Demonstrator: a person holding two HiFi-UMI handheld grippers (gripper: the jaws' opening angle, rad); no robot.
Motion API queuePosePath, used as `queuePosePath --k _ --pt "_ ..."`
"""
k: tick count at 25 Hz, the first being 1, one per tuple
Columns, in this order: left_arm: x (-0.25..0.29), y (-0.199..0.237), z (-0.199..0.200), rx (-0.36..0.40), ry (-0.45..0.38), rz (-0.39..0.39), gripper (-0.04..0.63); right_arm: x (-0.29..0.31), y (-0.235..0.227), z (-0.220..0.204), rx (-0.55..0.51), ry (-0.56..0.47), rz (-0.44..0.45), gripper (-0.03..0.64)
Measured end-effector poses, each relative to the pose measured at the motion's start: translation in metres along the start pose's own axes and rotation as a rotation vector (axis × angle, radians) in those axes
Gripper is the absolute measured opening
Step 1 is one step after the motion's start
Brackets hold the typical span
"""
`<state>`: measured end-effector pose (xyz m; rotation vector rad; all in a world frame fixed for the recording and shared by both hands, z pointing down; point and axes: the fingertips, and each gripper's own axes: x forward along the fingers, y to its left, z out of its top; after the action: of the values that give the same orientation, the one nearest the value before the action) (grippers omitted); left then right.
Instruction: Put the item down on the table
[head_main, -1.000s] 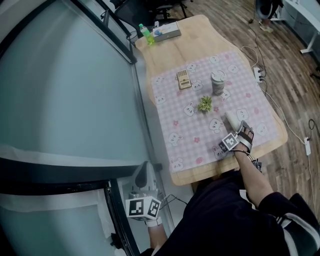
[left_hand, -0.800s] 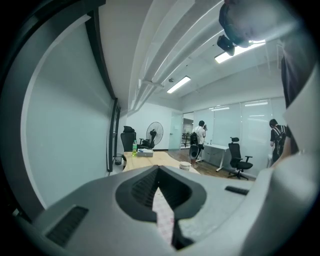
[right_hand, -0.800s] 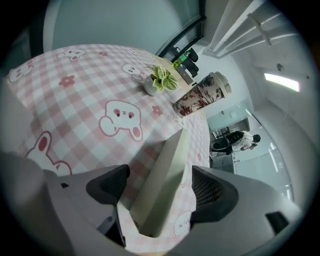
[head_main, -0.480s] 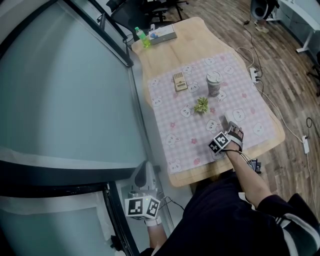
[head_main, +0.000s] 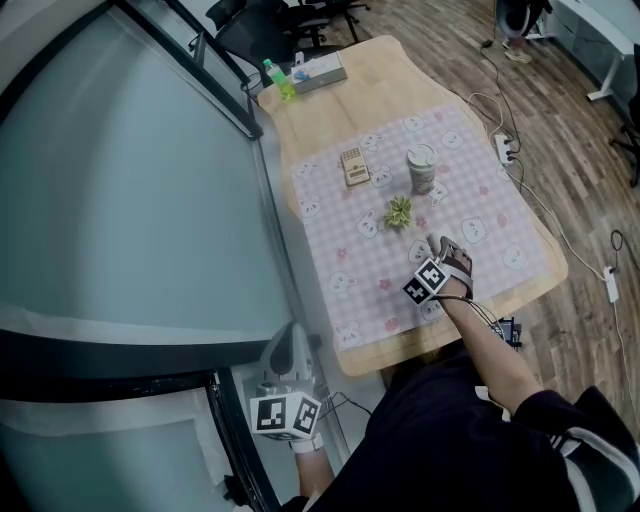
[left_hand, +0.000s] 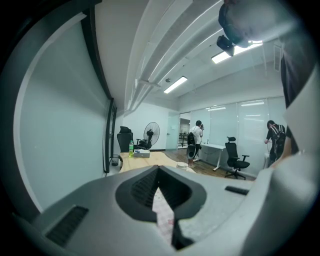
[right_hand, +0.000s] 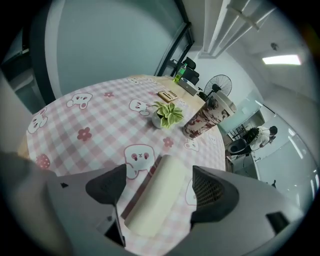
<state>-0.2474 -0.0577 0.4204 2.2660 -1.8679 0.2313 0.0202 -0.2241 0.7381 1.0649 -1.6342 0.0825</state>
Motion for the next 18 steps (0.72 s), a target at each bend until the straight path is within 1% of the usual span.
queuePosePath --k 3,6,7,8,10,11,13,18 --pt "0.003 -0.002 0.003 0.019 0.001 -0.014 0.0 0.001 -0.005 -0.002 0.003 0.005 -0.011 0.4" --pt "0.004 -0.002 0.002 0.008 -0.004 -0.005 0.0 -0.004 -0.016 -0.001 0.023 -0.029 -0.045 0.4" --pt "0.004 -0.002 0.002 0.006 -0.005 -0.004 0.0 -0.006 -0.018 0.001 0.038 -0.051 -0.041 0.349" --pt "0.005 -0.002 0.002 0.006 -0.005 -0.004 0.0 -0.008 -0.019 0.002 0.056 -0.072 -0.022 0.015" --pt "0.007 -0.004 0.003 0.014 -0.005 -0.01 0.0 -0.008 -0.014 0.003 0.083 -0.086 0.038 0.014" --pt "0.008 -0.005 0.005 0.022 -0.004 -0.018 0.0 -0.008 -0.012 0.003 0.083 -0.084 0.054 0.014" --pt "0.01 -0.008 0.007 0.033 -0.001 -0.031 0.0 -0.007 -0.009 0.004 0.062 -0.08 0.062 0.014" --pt "0.009 -0.005 0.003 0.011 -0.006 -0.01 0.0 -0.006 -0.005 0.005 0.031 -0.074 0.068 0.014"
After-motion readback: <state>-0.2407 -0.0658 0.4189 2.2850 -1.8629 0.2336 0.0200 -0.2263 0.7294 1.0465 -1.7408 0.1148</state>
